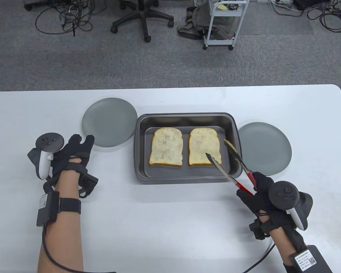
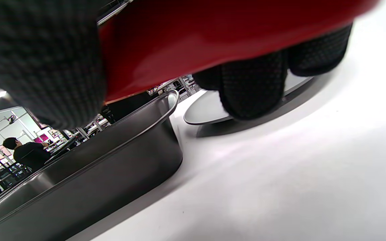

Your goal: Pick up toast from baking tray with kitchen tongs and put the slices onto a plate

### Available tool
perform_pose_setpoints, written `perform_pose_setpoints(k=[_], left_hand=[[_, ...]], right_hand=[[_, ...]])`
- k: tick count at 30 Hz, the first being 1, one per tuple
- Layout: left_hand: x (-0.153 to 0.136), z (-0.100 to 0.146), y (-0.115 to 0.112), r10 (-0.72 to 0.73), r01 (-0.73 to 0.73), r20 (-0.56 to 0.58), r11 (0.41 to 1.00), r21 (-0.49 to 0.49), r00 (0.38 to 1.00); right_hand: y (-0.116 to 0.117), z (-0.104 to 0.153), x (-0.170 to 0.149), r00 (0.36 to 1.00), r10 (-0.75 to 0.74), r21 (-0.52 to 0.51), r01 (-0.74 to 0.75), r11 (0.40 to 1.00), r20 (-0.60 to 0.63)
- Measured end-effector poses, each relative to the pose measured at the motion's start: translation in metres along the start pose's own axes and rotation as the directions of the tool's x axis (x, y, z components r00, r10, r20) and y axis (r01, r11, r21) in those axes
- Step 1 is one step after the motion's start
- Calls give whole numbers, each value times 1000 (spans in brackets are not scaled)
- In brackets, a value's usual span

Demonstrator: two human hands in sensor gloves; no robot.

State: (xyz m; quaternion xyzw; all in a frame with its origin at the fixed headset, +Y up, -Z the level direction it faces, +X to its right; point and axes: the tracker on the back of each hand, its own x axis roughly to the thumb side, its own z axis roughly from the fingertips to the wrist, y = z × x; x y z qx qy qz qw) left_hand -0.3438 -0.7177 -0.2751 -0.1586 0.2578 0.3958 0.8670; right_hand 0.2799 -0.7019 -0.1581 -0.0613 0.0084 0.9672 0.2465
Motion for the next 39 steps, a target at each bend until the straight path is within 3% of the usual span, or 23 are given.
perform_pose_setpoints(k=[3,5,9,14,18,28,33,39], left_hand=[[9,-21,4,-158,175,-129,975,134,979],[15,-34,3,-226,258,-188,951,169,956],[24,-56,-5,-258,300,-236,940,162,937],[28,-67,-11,-301,372,-313,906,202,901],[24,-72,-12,-271,343,-311,917,205,911],[29,-51,-1,-171,228,-221,936,268,960],[33,-35,1,-10,40,-111,961,272,994],[41,-4,14,-42,49,-24,913,405,999]], right_hand=[[0,-2,-1,1000,-8,5,9,1000,-7],[-1,-3,-2,1000,-16,9,16,1000,-9],[-2,-3,-1,1000,-30,7,30,1000,-7],[-4,-2,0,998,-60,11,60,998,10],[-4,-2,0,998,-61,18,60,998,22],[-6,-5,-6,995,-103,31,103,994,4],[-4,-6,-8,995,-102,40,102,994,-5],[-4,-7,-9,994,-109,47,109,993,-7]])
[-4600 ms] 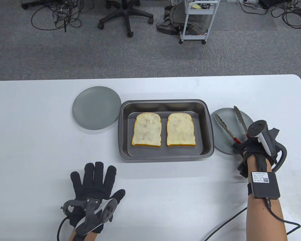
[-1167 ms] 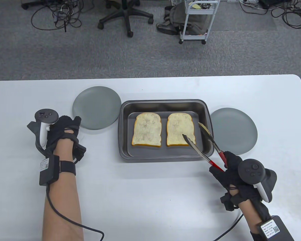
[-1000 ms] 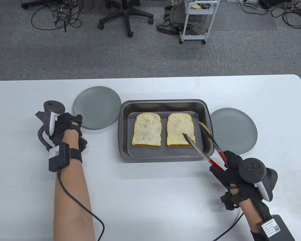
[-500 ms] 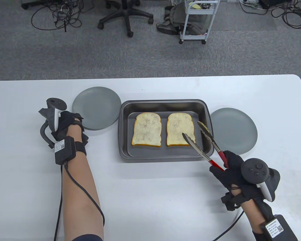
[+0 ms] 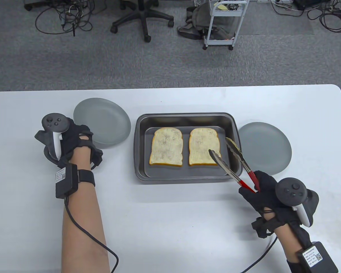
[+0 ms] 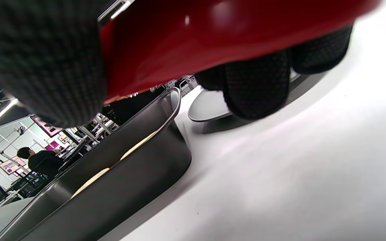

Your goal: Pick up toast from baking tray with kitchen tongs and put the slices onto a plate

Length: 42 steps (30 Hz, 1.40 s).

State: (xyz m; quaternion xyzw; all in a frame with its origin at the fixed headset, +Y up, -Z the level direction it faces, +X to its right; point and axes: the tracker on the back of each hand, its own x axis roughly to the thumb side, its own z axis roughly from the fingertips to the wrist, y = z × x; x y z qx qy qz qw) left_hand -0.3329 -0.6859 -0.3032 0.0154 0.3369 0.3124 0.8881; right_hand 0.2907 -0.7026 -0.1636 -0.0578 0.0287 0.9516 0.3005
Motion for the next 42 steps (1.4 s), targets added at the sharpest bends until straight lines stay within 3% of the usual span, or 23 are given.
perform_pose_setpoints(k=[2,8,14,19,22,32,42], left_hand=[[4,10,11,8,-10,33,998,58,999],[14,39,44,137,-139,109,990,9,985],[5,70,61,367,-347,137,926,-148,920],[-14,95,55,515,-465,107,832,-303,851],[-28,110,50,542,-478,103,803,-355,834],[-77,147,27,537,-448,96,778,-442,838],[-101,160,-7,541,-431,124,770,-471,832]], right_hand=[[-1,0,0,1000,-9,-4,9,1000,2],[-2,1,-1,1000,-17,5,17,1000,-1],[-3,2,-1,1000,-28,9,28,1000,-10],[-4,4,-2,999,-43,11,44,999,-16],[-4,5,-2,999,-45,12,45,999,-19],[3,5,-2,1000,-14,32,15,999,-27],[8,6,1,1000,4,58,-2,998,-27]])
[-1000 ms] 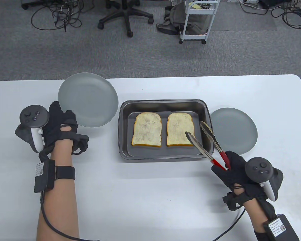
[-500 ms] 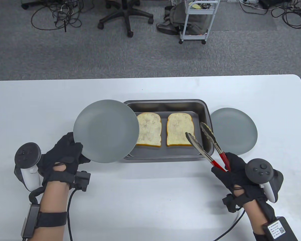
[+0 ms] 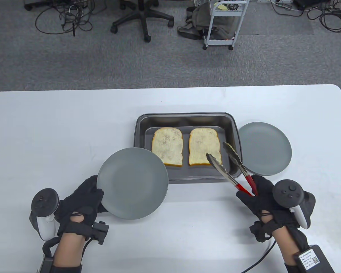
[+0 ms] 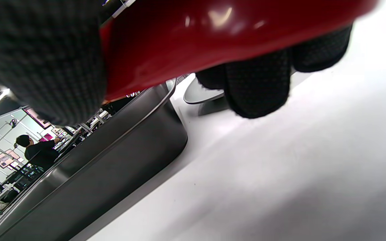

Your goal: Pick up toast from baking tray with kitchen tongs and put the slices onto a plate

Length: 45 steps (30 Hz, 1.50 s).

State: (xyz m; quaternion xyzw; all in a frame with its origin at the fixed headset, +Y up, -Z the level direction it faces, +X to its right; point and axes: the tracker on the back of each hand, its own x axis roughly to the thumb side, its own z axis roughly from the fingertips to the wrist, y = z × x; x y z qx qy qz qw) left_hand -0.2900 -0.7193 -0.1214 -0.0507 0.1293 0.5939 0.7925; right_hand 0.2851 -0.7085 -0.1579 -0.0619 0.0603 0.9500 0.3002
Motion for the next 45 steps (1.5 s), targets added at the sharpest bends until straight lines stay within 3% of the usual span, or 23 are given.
perform_pose_setpoints(k=[4,10,31,38,45], left_hand=[[-3,1,-3,-64,62,46,997,47,997],[-16,-1,-9,-59,59,29,998,20,998],[-15,-3,-21,-68,69,49,998,-16,996],[-10,-4,-21,-51,53,67,998,-29,996],[-8,-3,-20,-35,38,82,999,-35,996]], right_hand=[[2,0,1,1000,9,9,-8,1000,-4],[4,1,3,1000,11,9,-11,1000,-3],[-1,-4,3,1000,-16,-4,16,1000,-7],[-21,-22,25,1000,14,-44,-15,999,-27],[-39,-52,57,988,126,3,-126,992,-88]])
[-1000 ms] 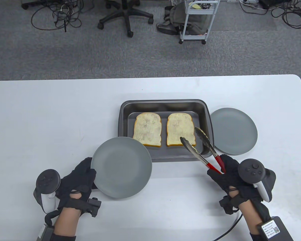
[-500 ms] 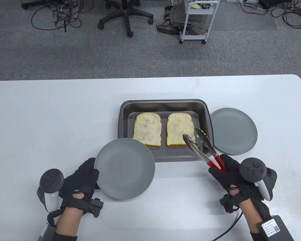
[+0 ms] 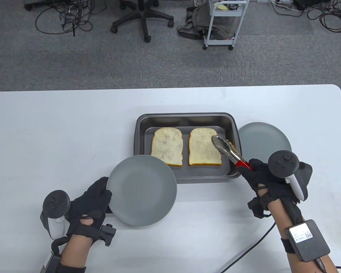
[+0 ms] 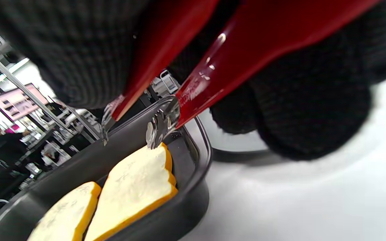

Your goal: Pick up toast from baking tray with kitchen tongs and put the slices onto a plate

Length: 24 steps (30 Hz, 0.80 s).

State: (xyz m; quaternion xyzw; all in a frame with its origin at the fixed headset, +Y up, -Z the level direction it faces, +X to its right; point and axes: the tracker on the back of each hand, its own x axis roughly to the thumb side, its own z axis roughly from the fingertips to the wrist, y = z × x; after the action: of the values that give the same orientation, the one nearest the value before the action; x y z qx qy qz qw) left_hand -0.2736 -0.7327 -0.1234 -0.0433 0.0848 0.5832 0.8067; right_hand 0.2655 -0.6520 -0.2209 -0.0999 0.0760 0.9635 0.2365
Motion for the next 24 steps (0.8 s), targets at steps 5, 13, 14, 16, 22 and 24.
perform_pose_setpoints(k=[5,13,14,16,22,24], left_hand=[[0,0,1,12,-12,5,1000,2,1000],[0,1,4,24,-24,1,1000,5,1000],[0,1,4,24,-24,1,1000,5,1000],[0,1,4,25,-25,0,1000,4,1000],[1,1,3,9,-9,5,1000,0,1000],[1,1,2,11,-11,8,1000,-3,1000]], right_hand=[[-8,-16,22,986,164,22,-163,986,-37],[-10,-34,24,974,201,142,-185,972,-105],[-9,-36,21,975,190,163,-171,972,-112],[-7,-40,12,980,128,202,-96,975,-151],[12,-52,-21,961,-76,299,158,941,-267],[17,-55,-28,952,-103,321,198,926,-288]])
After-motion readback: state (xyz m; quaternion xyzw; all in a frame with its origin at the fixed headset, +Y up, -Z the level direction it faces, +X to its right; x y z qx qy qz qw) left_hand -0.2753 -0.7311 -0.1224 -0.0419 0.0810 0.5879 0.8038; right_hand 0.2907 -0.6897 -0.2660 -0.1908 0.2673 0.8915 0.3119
